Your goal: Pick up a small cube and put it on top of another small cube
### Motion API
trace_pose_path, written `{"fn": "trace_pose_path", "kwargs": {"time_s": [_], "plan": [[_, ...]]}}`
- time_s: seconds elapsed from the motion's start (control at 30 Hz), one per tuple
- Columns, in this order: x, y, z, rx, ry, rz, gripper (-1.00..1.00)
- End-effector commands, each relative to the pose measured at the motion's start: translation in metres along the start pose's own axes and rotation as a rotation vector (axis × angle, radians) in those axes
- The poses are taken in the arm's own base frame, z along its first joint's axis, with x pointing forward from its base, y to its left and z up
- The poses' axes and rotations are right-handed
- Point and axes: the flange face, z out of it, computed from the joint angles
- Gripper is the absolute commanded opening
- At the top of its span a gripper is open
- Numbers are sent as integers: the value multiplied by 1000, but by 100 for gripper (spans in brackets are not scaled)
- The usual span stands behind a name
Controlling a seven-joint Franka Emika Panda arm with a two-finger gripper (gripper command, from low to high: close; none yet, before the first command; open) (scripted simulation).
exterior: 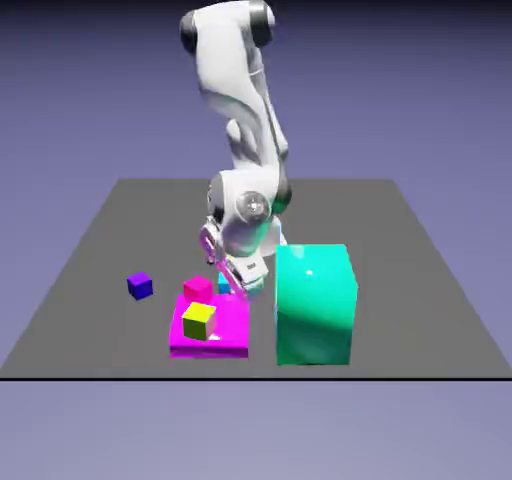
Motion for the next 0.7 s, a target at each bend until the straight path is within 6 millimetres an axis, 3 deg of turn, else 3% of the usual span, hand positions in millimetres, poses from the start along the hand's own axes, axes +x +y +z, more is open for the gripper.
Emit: {"fn": "trace_pose_path", "kwargs": {"time_s": [0.0,0.4,0.5,0.67], "plan": [[-6,-1,5,14,23,-35,0],[-31,-25,58,-2,354,-518,0],[13,-29,37,-19,234,-801,0],[12,-27,71,-20,229,-842,0]]}}
